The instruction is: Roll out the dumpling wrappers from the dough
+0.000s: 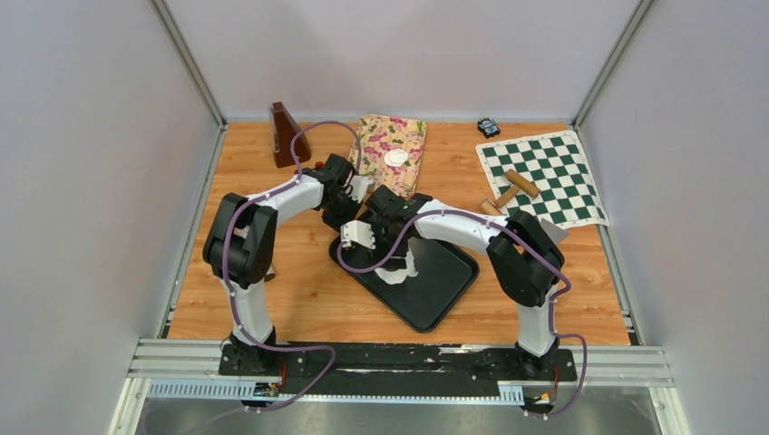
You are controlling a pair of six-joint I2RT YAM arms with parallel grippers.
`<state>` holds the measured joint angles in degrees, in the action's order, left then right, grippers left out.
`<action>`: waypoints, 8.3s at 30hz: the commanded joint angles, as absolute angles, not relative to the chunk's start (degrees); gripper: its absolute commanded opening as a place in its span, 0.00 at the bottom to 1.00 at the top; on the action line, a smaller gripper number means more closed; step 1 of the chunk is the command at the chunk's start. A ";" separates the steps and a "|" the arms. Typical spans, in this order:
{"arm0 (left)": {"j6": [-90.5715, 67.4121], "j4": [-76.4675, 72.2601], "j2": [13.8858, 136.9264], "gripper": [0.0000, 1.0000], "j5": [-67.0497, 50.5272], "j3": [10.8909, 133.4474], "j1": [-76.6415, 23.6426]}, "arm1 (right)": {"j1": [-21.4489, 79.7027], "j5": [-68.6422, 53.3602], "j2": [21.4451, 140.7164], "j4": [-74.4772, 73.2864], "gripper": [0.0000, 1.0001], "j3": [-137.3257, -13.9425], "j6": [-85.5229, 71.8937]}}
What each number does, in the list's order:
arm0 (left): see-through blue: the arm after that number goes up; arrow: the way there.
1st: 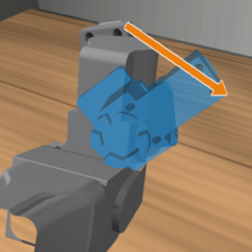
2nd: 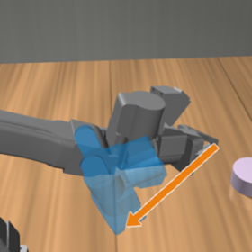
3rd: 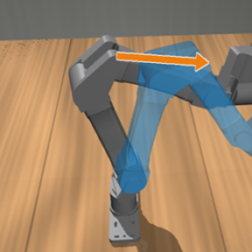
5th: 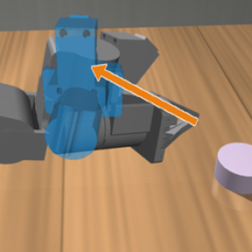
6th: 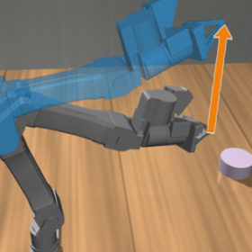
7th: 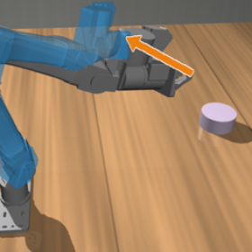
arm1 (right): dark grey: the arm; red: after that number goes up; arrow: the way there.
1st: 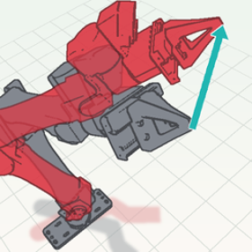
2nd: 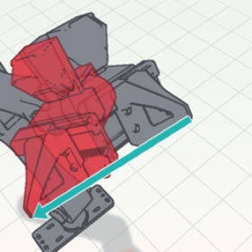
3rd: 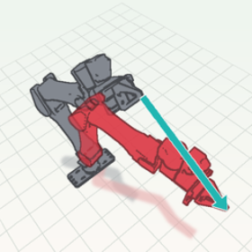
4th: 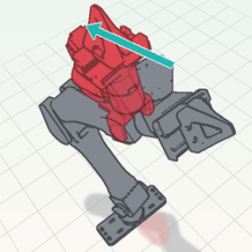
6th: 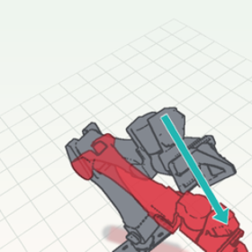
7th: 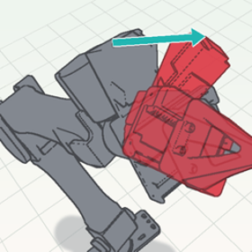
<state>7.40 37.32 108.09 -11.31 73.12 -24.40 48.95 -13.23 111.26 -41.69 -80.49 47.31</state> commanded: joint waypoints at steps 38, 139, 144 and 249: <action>6.16 35.69 104.25 0.00 -6.47 73.20 -24.92 | 46.65 -2.84 118.71 -49.05 0.53 -77.70 40.03; 5.13 34.88 102.71 0.00 -0.18 73.53 -24.96 | 45.68 -8.74 121.80 -58.33 0.49 -76.37 38.99; 5.12 34.84 102.56 0.00 -0.18 73.53 -24.96 | 46.57 -9.62 121.86 -60.86 0.49 -76.01 40.36; -0.32 31.72 85.94 1.00 -2.19 69.68 -22.64 | -11.35 -1.80 77.93 -38.89 0.95 -49.35 18.02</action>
